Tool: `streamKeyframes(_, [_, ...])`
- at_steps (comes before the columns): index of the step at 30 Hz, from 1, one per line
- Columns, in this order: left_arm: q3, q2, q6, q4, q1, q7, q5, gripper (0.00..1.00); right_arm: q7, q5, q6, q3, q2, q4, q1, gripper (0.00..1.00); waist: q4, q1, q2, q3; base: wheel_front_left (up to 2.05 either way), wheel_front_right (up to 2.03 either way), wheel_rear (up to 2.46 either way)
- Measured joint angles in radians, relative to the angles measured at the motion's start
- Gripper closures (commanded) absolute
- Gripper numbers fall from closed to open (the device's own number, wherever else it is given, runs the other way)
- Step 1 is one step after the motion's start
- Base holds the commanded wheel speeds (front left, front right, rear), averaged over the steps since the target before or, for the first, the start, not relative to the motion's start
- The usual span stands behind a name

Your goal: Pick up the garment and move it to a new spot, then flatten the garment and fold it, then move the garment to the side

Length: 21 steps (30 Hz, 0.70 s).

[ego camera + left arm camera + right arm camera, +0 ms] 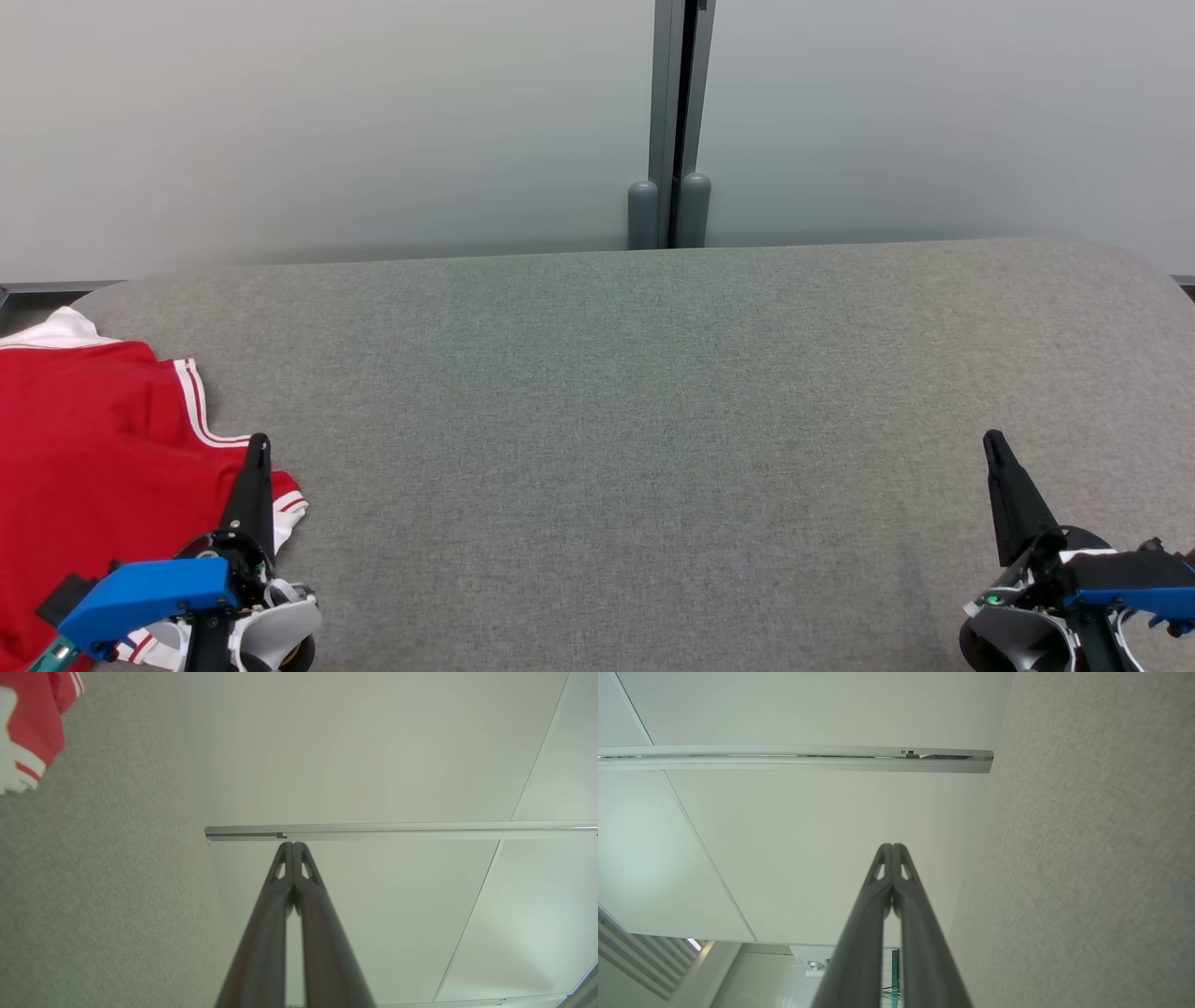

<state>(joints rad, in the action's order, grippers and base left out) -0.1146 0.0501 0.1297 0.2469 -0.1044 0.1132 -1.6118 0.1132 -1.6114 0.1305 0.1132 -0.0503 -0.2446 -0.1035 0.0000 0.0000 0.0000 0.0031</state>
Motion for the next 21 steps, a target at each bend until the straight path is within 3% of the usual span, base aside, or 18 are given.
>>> streamKeyframes(2, [0.0, 0.0, 0.0, 0.0, 0.0, 0.0, 0.0, 1.0, 0.0, 0.0, 0.0, 0.0, 0.0, 0.0, 0.0, 1.0, 0.0, 0.0, 0.0, 0.0, 0.0, 0.0, 0.0])
streamKeyframes(3, [0.0, 0.0, 0.0, 0.0, 0.0, 0.0, 0.0, 0.0, 0.0, 0.0, 0.0, 0.0, 0.0, 0.0, 0.0, 0.0, 0.0, 0.0, 0.0, 0.0, 0.0, 0.0, 0.0])
streamKeyframes(11, [0.002, -0.009, -0.001, 0.042, 0.058, -0.014, 0.005, 0.0, -0.013, 0.01, -0.002, -0.011, 0.009, -0.041, 0.048, 0.0, 0.0, 0.0, 0.0, 0.0, 0.0, 0.0, 0.0])
streamKeyframes(21, [0.003, -0.009, -0.002, 0.006, 0.058, -0.063, 0.106, 0.0, -0.061, 0.1, -0.002, -0.033, 0.009, -0.016, 0.048, 0.0, 0.002, 0.0002, 0.0, 0.0, 0.0, 0.0, 0.0])
